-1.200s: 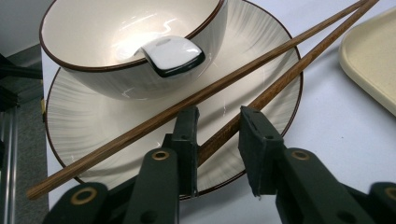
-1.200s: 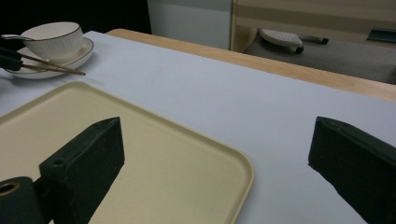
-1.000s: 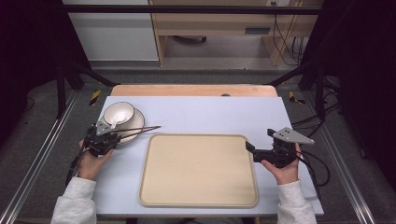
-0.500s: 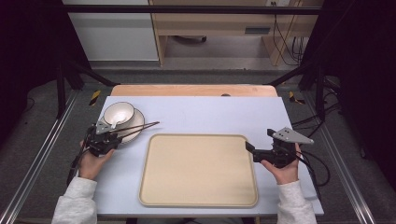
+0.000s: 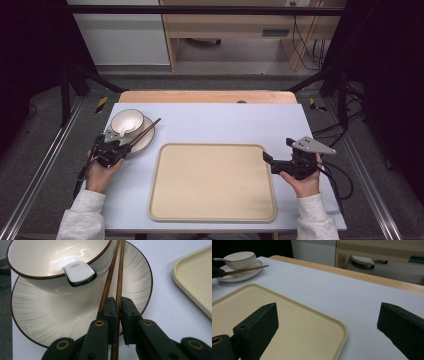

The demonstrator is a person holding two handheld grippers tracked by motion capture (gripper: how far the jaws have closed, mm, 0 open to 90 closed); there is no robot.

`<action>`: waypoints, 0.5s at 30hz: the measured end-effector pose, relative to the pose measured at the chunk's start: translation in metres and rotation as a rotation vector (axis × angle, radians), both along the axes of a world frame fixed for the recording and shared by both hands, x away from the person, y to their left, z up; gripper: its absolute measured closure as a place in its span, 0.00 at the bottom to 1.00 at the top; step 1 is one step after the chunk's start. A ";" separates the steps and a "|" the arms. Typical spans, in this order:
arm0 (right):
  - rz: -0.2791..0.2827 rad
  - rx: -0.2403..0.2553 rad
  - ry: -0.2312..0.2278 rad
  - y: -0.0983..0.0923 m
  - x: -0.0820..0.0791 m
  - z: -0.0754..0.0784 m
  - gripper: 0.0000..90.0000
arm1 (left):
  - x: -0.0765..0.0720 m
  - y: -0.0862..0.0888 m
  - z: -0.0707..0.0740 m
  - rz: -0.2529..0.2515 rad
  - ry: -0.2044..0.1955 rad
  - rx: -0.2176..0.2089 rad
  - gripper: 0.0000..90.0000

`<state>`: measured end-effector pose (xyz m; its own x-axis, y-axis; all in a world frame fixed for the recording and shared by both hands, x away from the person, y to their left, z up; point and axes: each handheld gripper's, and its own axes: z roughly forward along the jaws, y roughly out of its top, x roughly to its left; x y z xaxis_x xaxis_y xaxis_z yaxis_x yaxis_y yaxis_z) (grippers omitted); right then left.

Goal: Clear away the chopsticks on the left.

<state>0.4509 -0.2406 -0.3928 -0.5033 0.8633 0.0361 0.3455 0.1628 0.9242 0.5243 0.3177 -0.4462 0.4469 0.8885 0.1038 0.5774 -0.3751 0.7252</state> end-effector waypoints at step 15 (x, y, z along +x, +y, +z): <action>0.001 0.002 0.004 0.000 0.000 0.000 0.04 | 0.006 -0.007 -0.005 0.022 0.032 -0.059 0.93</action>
